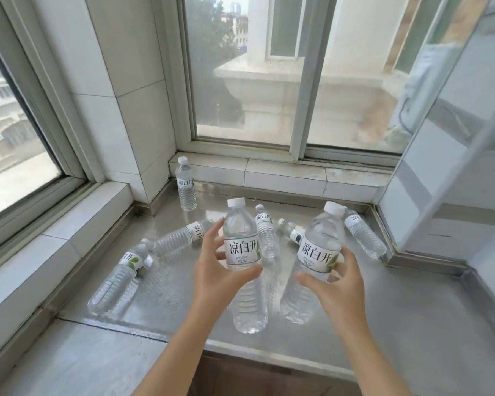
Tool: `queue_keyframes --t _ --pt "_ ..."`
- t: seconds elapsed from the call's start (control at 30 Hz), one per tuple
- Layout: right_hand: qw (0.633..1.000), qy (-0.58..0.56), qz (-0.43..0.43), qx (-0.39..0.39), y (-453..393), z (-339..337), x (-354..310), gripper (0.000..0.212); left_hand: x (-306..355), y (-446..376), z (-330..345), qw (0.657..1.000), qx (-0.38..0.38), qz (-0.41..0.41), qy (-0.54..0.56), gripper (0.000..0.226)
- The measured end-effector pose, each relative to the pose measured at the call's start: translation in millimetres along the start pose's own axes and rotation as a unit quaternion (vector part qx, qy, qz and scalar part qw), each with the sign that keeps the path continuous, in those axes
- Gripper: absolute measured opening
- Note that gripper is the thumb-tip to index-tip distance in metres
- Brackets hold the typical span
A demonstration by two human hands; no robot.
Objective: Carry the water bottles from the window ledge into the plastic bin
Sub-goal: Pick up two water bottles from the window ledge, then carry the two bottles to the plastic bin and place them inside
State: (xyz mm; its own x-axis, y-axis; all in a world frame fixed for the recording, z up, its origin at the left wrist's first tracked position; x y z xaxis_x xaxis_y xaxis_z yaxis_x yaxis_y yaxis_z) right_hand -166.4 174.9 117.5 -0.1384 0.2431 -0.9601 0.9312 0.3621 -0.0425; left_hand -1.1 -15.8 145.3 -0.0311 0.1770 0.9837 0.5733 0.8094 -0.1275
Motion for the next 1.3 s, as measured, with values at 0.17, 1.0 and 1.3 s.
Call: queue_keyframes --t 0.17,1.0,1.3 --pt "0.998 -0.011 0.001 0.067 66.1 -43.6 -20.7 0.094 27.6 36.6 3.8 0.996 -0.071 0.052 -0.004 0.102" --pt "0.895 -0.006 0.069 0.442 459.8 -360.2 1.6 0.088 142.3 409.9 199.1 0.835 -0.52 0.157 0.089 0.102" --pt "0.847 0.022 0.093 0.523 665.7 -463.0 36.6 0.081 155.5 636.7 231.1 0.764 -0.621 0.145 0.102 0.103"
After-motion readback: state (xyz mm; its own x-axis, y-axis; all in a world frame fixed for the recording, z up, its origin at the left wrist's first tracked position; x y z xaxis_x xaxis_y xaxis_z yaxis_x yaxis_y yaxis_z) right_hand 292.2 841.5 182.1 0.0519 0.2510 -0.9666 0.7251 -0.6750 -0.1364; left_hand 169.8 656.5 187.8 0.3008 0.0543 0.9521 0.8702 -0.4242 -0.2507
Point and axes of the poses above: each hand's wrist, its own y-axis away from the middle knuckle, its own z-axis out of the palm, x = y × z, the point moved 8 cm from there along -y, towards the middle knuckle, and after that the axes turned 4 degrees about y, right-handed, at the moved point
